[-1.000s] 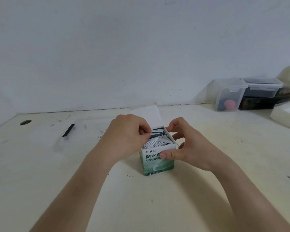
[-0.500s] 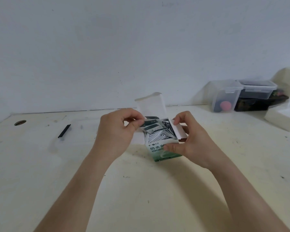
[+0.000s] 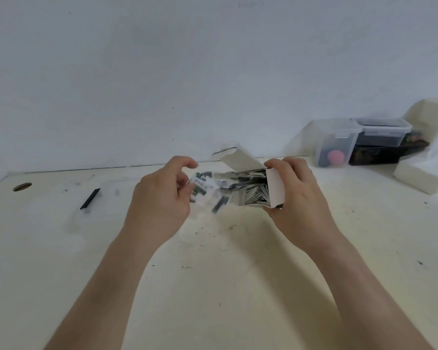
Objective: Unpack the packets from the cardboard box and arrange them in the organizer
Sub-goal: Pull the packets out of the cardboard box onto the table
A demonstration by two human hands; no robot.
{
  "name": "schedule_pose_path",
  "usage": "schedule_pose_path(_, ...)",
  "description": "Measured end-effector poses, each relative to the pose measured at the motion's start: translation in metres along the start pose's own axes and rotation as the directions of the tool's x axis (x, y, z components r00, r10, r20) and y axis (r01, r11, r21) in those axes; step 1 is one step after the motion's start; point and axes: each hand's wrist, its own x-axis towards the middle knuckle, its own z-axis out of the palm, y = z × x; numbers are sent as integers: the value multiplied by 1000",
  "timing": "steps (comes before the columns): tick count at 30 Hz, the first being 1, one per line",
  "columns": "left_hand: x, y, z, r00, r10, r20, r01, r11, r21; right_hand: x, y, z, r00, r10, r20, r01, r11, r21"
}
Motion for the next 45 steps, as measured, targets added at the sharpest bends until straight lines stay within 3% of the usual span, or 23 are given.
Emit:
schedule_pose_path(3,-4,-2,7,977,-71,202,24,974,224,0,2,1,999,23,-35,-24,999,-29)
schedule_pose_path(4,-6,0,10,979,-42,197,-16,958,287,0,2,2,999,20,-37,-21,999,-25)
schedule_pose_path(6,-8,3,17,985,154,83,-173,924,341,0,-1,2,999,12,-31,-12,1000,-13)
schedule_pose_path(8,-8,8,24,959,281,-20,-265,925,273,-1,-5,1,1000,1,-30,-1,1000,10)
schedule_pose_path(12,-10,5,40,963,269,18,-269,951,155,-1,-13,0,998,-57,-5,57,990,131)
schedule_pose_path(15,-9,-1,39,953,298,-46,-292,951,104,-2,-16,0,998,-55,39,46,976,213)
schedule_pose_path(21,-6,1,25,954,219,-204,-205,975,86,0,-12,-4,999,41,-22,-37,986,164)
schedule_pose_path(27,-12,9,32,996,75,38,-83,928,363,1,-4,-2,970,186,-153,-184,982,31)
schedule_pose_path(33,-18,15,35,991,48,129,-119,768,630,4,0,-10,893,388,-229,-342,914,216)
schedule_pose_path(36,-17,11,36,978,207,15,-188,854,486,6,-1,-13,909,382,-166,-309,887,344)
schedule_pose_path(38,-15,13,37,956,282,-85,-257,939,227,4,-7,-12,960,245,-140,-189,927,325)
schedule_pose_path(40,-14,17,39,956,273,-108,-270,962,39,1,-14,-8,990,85,-110,-49,953,298)
schedule_pose_path(42,-14,15,40,963,250,-101,-250,968,11,0,-19,-4,997,-16,-69,36,953,300)
schedule_pose_path(45,-12,9,42,977,207,-45,-202,974,102,-3,-23,3,997,-77,-13,78,962,262)
